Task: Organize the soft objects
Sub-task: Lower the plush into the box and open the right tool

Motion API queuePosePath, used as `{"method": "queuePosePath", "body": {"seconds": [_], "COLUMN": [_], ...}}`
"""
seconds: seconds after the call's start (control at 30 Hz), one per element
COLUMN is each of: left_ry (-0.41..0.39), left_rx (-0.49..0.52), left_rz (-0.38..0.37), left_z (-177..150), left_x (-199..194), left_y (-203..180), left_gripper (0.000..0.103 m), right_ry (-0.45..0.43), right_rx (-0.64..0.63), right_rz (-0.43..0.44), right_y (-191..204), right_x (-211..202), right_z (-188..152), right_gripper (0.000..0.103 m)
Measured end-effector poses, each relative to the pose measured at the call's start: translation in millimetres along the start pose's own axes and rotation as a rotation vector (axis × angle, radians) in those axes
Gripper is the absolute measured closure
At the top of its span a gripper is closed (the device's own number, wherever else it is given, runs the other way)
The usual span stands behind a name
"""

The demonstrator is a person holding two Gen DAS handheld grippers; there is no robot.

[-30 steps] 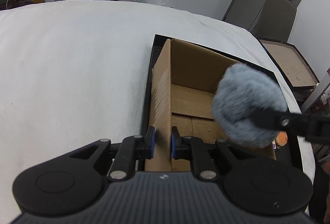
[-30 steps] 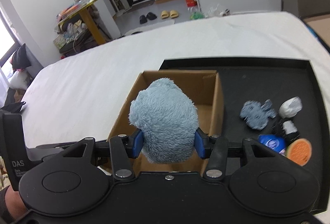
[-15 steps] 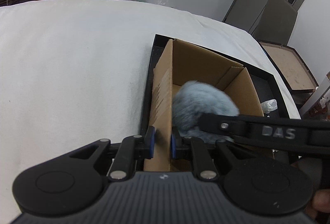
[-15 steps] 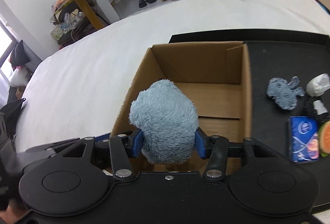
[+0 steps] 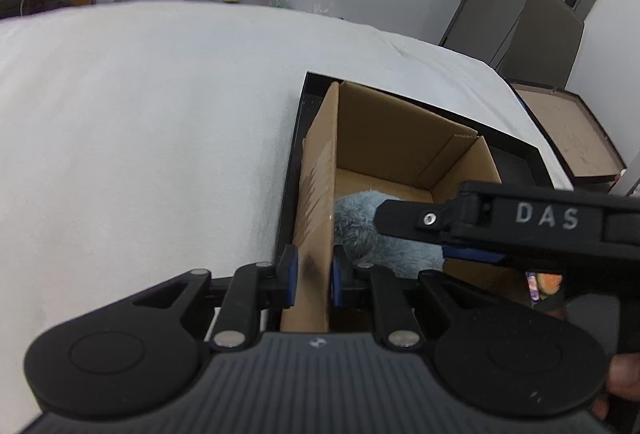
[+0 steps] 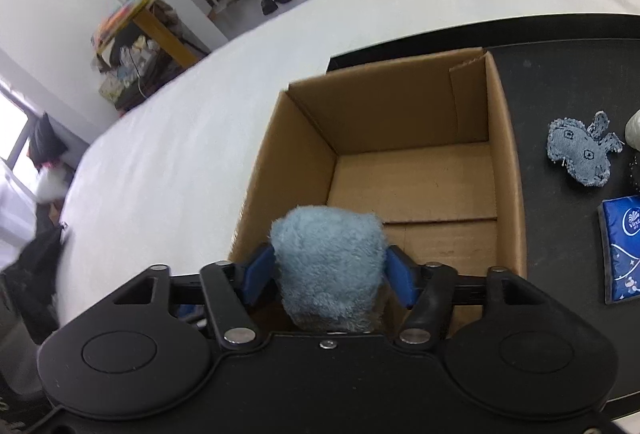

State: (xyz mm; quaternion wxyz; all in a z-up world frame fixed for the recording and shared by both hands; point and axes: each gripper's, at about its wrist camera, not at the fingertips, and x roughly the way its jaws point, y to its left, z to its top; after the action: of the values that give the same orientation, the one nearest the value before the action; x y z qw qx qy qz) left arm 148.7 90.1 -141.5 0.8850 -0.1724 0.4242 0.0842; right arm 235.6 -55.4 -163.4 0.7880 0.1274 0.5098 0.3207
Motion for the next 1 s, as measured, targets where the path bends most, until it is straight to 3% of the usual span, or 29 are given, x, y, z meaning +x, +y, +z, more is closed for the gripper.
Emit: {"method": "queuePosePath", "body": {"seconds": [0.3, 0.57, 0.67, 1.0], "left_ry": [-0.021, -0.033, -0.032, -0.024], "left_rx": [0.032, 0.062, 0.066, 0.065], "left_rz": [0.036, 0.053, 0.062, 0.091], "left_z": [5.8, 5.4, 6.0, 7.3], "left_x": [-4.1, -10.6, -10.6, -10.8], "left_y": [-11.4, -22.5, -25.7, -35.2], "left_gripper": [0.078, 0.053, 0.047, 0.040], "right_ry": [-0.061, -0.116, -0.133, -0.151], "right_rx": [0.002, -0.010, -0.015, -0.003], "right_rz": [0.013, 0.011, -0.003, -0.104], "right_y": [-10.9, -25.2, -32.1, -71.8], "right_x": [-27.4, -57.7, -69.1, -89.6], "right_z": [7.2, 14.0, 13.5, 5.8], "right_gripper": [0.038, 0.038, 0.036, 0.031]}}
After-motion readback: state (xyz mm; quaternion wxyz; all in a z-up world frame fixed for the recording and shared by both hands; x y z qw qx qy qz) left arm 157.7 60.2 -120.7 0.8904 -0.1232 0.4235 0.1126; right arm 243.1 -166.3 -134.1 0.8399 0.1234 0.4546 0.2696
